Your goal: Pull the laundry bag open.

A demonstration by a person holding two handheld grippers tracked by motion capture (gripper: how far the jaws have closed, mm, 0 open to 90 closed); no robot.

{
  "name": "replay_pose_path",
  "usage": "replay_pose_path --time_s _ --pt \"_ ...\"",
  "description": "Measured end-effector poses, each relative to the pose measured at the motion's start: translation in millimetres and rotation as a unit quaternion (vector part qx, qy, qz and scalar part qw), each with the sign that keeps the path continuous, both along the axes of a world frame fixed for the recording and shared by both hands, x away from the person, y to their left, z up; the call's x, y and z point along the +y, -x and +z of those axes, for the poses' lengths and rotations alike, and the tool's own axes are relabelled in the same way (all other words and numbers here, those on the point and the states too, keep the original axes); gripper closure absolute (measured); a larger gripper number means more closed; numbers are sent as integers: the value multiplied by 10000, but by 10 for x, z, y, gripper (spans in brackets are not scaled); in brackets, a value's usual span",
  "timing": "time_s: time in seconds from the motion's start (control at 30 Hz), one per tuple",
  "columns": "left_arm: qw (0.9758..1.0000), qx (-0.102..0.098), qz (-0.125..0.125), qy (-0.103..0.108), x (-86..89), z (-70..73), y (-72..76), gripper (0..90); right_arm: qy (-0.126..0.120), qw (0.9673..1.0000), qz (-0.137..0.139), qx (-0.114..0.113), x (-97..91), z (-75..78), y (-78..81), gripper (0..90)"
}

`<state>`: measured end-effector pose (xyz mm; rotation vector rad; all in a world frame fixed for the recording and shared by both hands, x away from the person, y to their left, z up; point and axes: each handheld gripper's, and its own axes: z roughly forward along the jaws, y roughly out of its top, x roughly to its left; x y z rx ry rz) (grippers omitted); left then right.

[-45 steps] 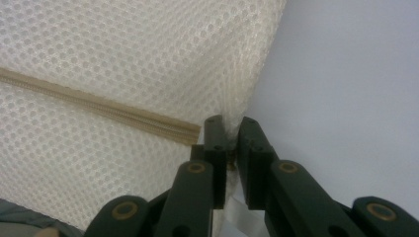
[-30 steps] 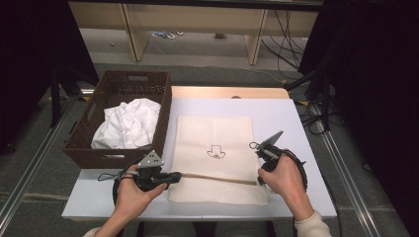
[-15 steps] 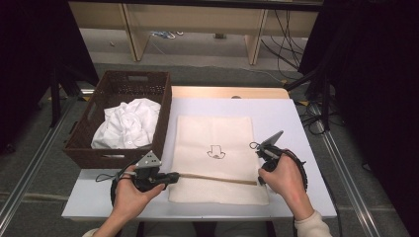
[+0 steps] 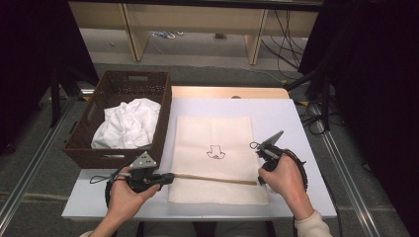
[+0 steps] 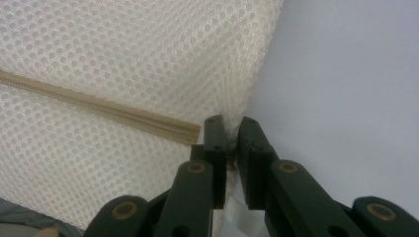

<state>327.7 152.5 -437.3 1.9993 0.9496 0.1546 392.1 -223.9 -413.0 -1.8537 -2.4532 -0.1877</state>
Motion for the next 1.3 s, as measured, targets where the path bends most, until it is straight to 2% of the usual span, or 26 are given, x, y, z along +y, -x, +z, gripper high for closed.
replay_pose_path --time_s 0.07,0.2,0.27,0.3,0.37,0.43,0.6,0.67,0.73,0.8,0.83,0.87,0.9,0.93,0.97,1.03,1.1,1.17,1.27,1.3 --pt "9999 11 82 65 -4 -11 12 870 -2 10000 -10 -7 2 0 0 843" --pt "9999 83 85 35 23 -21 14 869 -9 10000 -2 7 -2 1 0 844" --pt "9999 34 118 79 26 -32 14 870 -12 9999 135 -96 -21 -13 -8 843" --pt "10000 37 46 -38 52 -29 8 870 -14 9994 275 -193 -42 -26 -19 844" --pt "9999 76 123 73 50 -47 15 870 4 9998 153 -104 -30 -16 -11 844" --pt "9999 97 124 27 72 -58 17 870 5 10000 48 -12 -20 -6 -7 844" --pt "9997 167 148 64 100 -90 21 870 -4 9999 125 7 -24 -17 -9 844" --pt "9997 184 144 -47 140 -108 17 870 -1 10000 36 69 -4 -28 -2 845" --pt "9996 189 212 -75 156 -126 20 870 7 9999 140 37 -13 -42 -11 845" --pt "9994 236 260 -1 161 -137 24 870 16 9999 65 79 -2 -49 -4 845" --pt "9993 238 287 27 163 -144 27 870 19 9999 134 -5 -11 -62 -9 845" --pt "9994 260 168 -151 196 -138 21 870 42 9999 90 67 -5 -62 -6 845" --pt "9993 275 252 -29 181 -148 24 870 46 9999 54 127 0 -66 -13 845" --pt "9993 275 252 -29 181 -148 24 870 46 9999 54 127 0 -66 -13 845" --pt "9991 330 223 -125 197 -153 24 870 52 9999 53 120 2 -85 -11 845" --pt "9992 270 210 -189 196 -156 22 870 58 9998 61 160 10 -95 -15 845" --pt "9992 282 214 -198 201 -157 19 870 52 9998 25 164 11 -109 -12 845" --pt "9991 287 241 -176 187 -168 22 869 16 9997 178 142 -12 -127 -21 845" --pt "9990 322 233 -196 172 -183 26 869 99 9997 133 181 12 -154 -8 845" --pt "9989 312 169 -301 183 -191 22 869 147 9995 66 279 57 -196 5 844"
